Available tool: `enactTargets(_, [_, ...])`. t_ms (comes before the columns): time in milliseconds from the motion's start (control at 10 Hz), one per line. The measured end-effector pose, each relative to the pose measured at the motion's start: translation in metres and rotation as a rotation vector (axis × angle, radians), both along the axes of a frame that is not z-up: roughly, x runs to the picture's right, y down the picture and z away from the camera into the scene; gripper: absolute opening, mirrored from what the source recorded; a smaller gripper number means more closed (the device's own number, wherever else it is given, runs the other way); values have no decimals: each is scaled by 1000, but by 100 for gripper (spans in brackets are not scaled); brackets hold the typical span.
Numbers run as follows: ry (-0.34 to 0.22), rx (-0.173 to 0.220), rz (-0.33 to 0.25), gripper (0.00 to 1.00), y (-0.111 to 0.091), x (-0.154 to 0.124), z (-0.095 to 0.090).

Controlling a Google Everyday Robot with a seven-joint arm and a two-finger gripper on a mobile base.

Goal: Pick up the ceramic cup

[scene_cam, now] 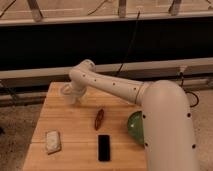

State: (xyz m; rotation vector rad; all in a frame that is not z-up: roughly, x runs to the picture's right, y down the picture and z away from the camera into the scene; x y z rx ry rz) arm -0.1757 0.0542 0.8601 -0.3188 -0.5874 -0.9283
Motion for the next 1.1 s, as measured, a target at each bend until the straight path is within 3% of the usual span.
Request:
enactTargets(500, [0, -4, -13, 77, 8, -2, 10])
enactTargets(1100, [1, 0, -24, 21, 15, -2, 12])
